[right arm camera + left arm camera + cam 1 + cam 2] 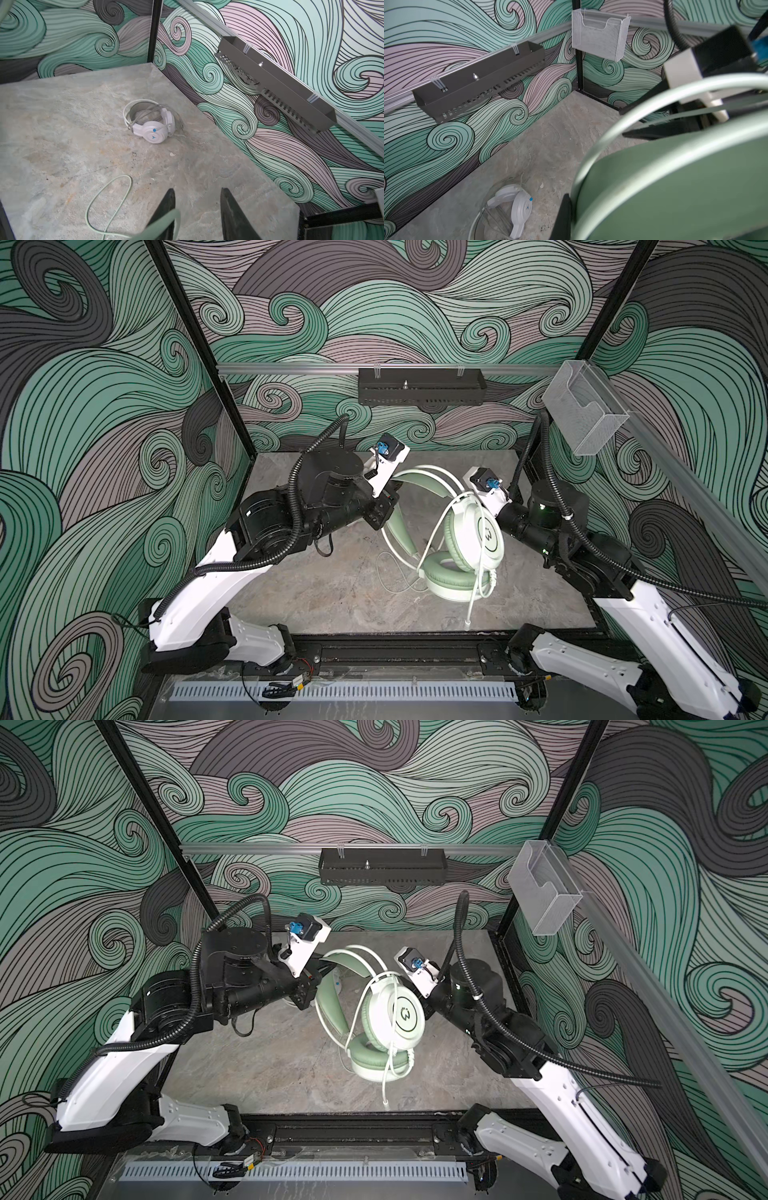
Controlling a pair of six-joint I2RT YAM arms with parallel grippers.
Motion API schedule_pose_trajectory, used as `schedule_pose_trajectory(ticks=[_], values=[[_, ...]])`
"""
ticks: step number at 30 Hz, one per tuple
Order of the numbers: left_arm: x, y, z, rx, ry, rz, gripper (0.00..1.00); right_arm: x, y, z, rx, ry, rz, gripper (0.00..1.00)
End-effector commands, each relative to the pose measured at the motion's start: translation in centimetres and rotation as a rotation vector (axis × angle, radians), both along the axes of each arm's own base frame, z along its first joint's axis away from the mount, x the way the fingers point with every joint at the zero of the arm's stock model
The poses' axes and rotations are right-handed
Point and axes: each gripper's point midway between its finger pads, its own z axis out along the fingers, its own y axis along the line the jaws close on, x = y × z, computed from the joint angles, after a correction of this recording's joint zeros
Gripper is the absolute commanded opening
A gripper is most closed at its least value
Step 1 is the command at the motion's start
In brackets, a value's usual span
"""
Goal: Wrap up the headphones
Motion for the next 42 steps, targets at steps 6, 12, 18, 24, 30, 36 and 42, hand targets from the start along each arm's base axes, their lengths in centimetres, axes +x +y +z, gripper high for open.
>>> schedule_pose_trajectory(ticks=[6,12,18,24,30,36,42], values=[[-1.1,-0.1,8.3,-0.28,-0.054,-0.036,0.0,-0.8,2.0,2.1,0.303,-0.022,0.118,0.42],[0.3,-0.4,10.2,-0.364,-0.043,0.032,0.0,-0.9,2.2,0.6,0.387,0.035,0.144,0.4],[1.3,-0.7,11.8,-0.467,-0.026,0.074,0.0,-1.2,2.7,-1.9,0.401,0.099,0.179,0.35],[2.4,0.0,12.3,-0.512,-0.03,0.144,0.0,-1.3,2.6,-4.4,0.42,0.154,0.168,0.29],[3.5,0.6,12.8,-0.564,-0.022,0.192,0.0,-1.1,3.1,-7.1,0.461,0.23,0.169,0.22],[4.6,1.5,13.2,-0.615,-0.02,0.244,0.0,-0.8,3.4,-9.3,0.507,0.302,0.162,0.1],[5.2,2.1,13.3,-0.64,-0.016,0.271,0.0,-0.5,4.4,-10.3,0.52,0.356,0.193,0.0]])
